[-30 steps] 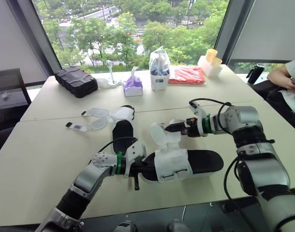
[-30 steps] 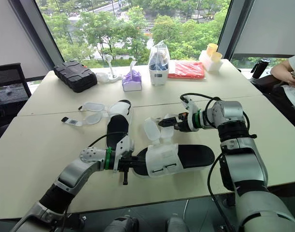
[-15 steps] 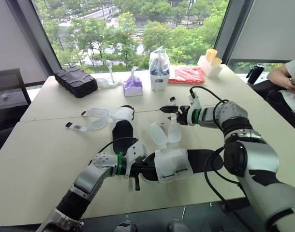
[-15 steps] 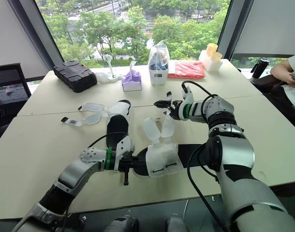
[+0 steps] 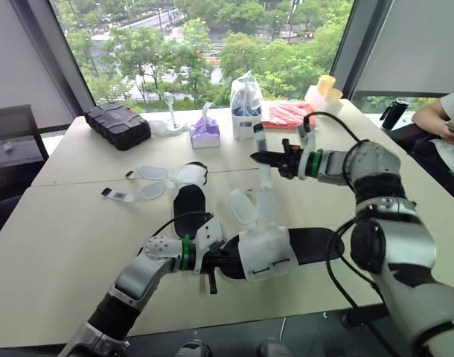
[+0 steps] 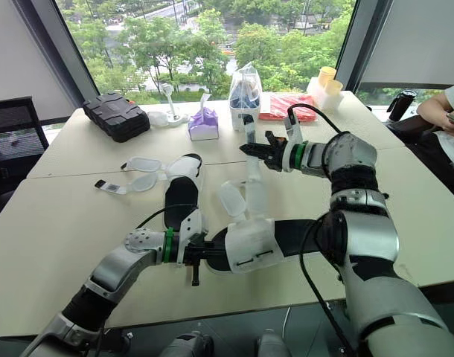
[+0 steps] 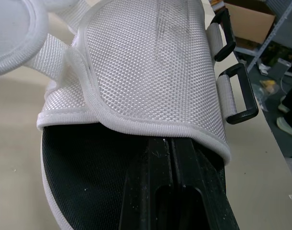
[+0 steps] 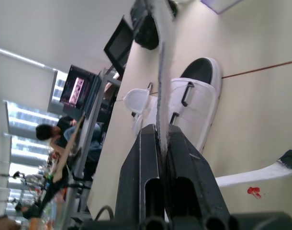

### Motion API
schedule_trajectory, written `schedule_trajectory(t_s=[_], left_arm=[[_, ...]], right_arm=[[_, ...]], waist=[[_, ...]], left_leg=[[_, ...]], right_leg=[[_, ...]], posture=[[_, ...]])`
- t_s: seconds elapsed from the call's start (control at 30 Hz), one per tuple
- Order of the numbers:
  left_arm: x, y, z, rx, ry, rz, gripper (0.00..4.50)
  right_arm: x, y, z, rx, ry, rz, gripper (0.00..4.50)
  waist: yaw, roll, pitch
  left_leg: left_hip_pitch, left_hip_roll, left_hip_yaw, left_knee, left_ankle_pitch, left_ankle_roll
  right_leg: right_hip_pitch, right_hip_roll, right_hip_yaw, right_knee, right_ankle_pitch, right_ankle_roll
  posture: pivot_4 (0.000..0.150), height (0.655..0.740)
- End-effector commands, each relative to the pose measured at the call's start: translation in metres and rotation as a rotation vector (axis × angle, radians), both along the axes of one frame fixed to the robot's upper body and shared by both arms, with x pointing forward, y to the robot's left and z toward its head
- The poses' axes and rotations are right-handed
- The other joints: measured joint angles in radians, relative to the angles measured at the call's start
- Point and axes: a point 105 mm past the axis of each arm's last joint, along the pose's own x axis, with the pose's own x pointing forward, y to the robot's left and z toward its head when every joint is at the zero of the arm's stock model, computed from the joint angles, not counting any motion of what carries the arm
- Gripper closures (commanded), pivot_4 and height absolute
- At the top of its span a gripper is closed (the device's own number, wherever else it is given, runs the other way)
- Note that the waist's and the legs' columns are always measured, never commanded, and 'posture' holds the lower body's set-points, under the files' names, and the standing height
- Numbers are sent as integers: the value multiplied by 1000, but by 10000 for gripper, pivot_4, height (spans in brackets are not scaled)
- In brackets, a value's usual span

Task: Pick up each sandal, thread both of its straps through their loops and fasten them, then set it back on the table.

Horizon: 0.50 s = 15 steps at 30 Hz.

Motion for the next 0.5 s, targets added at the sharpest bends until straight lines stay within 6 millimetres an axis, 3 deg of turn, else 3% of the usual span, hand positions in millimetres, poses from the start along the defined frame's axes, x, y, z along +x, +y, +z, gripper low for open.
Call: schedule_trajectory(t_s=[0.03, 0.2, 0.4, 0.5], left_arm=[[-2, 0, -2, 6, 10, 0, 45000], [-1, 1, -2, 5, 16, 2, 45000], [0, 4, -2, 11, 18, -3, 45000], [0, 4, -2, 12, 24, -7, 45000]], right_arm=[[-50, 11, 19, -67, -202, 196, 44596], [-109, 14, -5, -251, -484, 345, 44596], [-126, 18, -22, -430, -913, 295, 44596], [-133, 15, -47, -656, -1243, 376, 44596]], waist=[[1, 0, 0], [1, 0, 0], [0, 0, 0], [0, -1, 0]], left_leg=[[-1, 0, 0, 0, 0, 0], [-1, 0, 0, 1, 0, 0], [1, 1, 1, 2, 0, 0], [2, 1, 1, 2, 0, 0]], right_leg=[[0, -1, 0, 0, 0, 0], [0, -2, -1, 0, 0, 1], [2, -1, -1, -1, 0, 2], [3, -1, -1, -1, -1, 2]], posture=[[1500, 7400], [1500, 7400], [1500, 7400], [1500, 7400]])
